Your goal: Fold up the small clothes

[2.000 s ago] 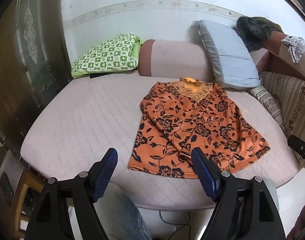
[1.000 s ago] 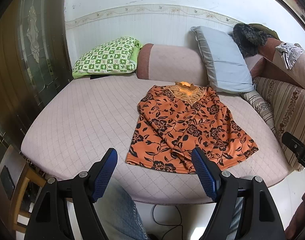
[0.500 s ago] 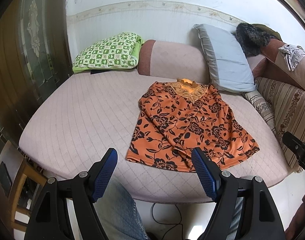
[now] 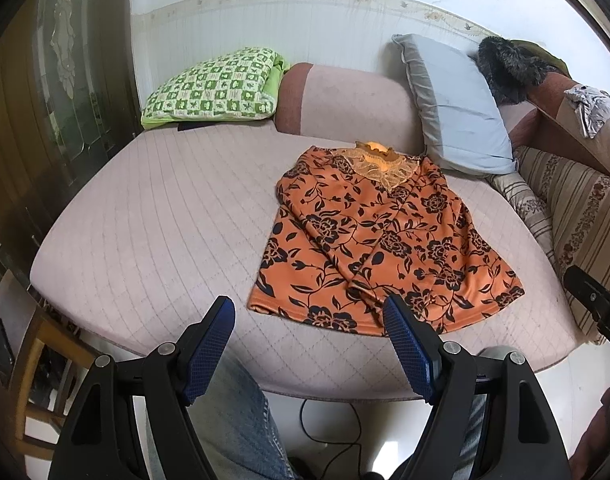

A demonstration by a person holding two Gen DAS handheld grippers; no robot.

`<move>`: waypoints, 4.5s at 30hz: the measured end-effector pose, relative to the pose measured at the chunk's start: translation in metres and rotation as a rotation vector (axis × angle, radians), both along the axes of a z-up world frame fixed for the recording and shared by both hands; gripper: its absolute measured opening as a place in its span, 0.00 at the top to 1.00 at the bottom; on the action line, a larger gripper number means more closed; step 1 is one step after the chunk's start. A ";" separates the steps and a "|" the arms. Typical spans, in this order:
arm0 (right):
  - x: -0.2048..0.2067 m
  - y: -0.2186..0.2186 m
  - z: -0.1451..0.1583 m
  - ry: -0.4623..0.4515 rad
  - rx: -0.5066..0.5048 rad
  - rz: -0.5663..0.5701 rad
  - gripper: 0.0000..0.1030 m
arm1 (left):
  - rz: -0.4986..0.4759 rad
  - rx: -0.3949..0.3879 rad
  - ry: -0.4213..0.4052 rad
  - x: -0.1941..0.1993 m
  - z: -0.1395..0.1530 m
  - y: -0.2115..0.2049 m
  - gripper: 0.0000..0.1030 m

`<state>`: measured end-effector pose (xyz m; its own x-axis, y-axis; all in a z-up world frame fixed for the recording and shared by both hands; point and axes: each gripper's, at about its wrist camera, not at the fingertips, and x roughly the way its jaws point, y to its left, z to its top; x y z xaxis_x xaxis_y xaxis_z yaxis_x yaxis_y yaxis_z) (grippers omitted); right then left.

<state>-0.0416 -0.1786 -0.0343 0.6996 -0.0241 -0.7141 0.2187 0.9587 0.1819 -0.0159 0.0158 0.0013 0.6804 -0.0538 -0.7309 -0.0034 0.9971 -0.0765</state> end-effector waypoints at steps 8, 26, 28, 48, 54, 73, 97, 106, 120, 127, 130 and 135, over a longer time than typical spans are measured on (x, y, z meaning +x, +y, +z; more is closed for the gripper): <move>0.013 -0.003 -0.024 0.040 0.036 0.025 0.08 | 0.012 -0.021 0.058 0.028 -0.024 0.005 0.26; 0.115 -0.037 -0.112 0.196 0.204 0.072 0.35 | -0.146 -0.183 0.204 0.172 -0.119 -0.004 0.28; 0.125 -0.041 -0.116 0.192 0.197 0.070 0.36 | -0.164 -0.189 0.190 0.184 -0.126 -0.006 0.28; 0.261 -0.016 -0.207 0.396 0.558 0.442 0.44 | -0.463 -0.401 0.299 0.250 -0.214 -0.088 1.00; 0.263 0.010 -0.215 0.447 0.597 0.530 0.41 | -0.507 -0.410 0.241 0.238 -0.206 -0.101 0.94; 0.225 0.039 -0.202 0.456 0.098 0.377 0.95 | -0.079 -0.325 0.270 0.234 -0.227 0.003 0.28; 0.200 -0.302 -0.177 0.321 0.096 -0.302 0.82 | -0.477 -0.191 0.288 0.205 -0.225 -0.116 0.29; 0.153 -0.218 -0.177 0.261 0.373 0.061 0.35 | -0.789 -0.019 0.196 0.186 -0.226 -0.221 0.28; 0.108 -0.224 -0.180 0.307 0.580 0.085 0.95 | -0.833 0.050 0.197 0.171 -0.229 -0.238 0.96; 0.106 -0.221 -0.236 0.572 0.408 -0.003 0.88 | -0.770 -0.082 0.345 0.166 -0.243 -0.204 0.86; 0.105 -0.222 -0.233 0.541 0.463 -0.026 0.84 | -0.709 -0.159 0.313 0.163 -0.227 -0.168 0.74; 0.095 -0.182 -0.149 0.322 0.325 0.050 0.42 | -0.375 -0.249 0.220 0.172 -0.206 -0.050 0.36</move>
